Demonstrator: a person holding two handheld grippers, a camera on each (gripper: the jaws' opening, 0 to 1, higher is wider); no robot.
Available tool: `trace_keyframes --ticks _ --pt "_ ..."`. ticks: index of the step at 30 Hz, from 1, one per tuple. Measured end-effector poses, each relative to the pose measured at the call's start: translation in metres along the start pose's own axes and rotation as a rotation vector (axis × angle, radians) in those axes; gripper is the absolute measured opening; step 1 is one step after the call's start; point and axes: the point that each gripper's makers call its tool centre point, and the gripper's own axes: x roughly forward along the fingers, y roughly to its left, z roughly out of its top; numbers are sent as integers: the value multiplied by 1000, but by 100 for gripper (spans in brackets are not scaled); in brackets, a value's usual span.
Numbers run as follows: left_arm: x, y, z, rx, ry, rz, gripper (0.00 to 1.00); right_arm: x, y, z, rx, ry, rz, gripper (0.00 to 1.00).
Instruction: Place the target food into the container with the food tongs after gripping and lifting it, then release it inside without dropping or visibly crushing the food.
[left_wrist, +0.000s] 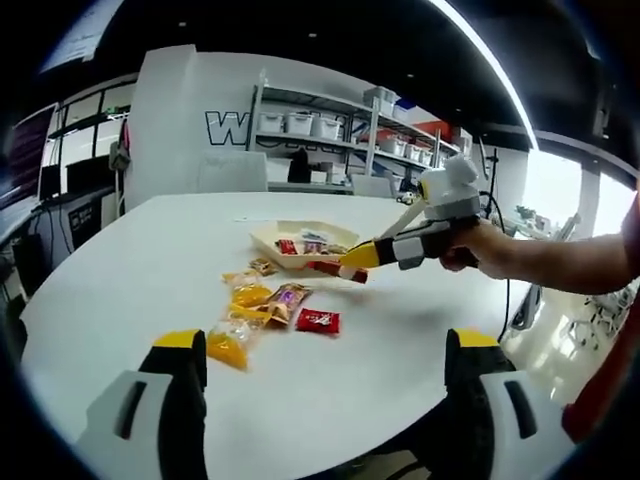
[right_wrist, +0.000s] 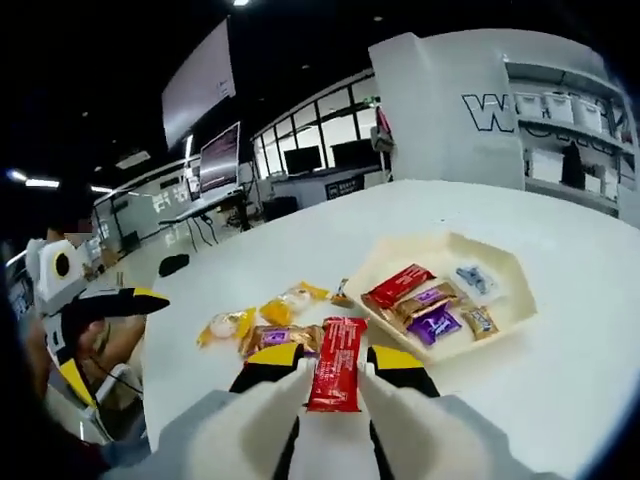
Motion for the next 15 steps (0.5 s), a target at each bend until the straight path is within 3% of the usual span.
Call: trace_keyframes --ticks 4,11,15 --pt "0 -1 1 0 -2 -3 97 -6 -2 10 -28 -18 -9 19" --pt "-1 -3 7 11 -9 -8 97 -9 -20 50 -89 -64 -52 19" --pt "-4 -2 13 20 -16 -1 97 -3 -27 49 -127 -37 -61 19"
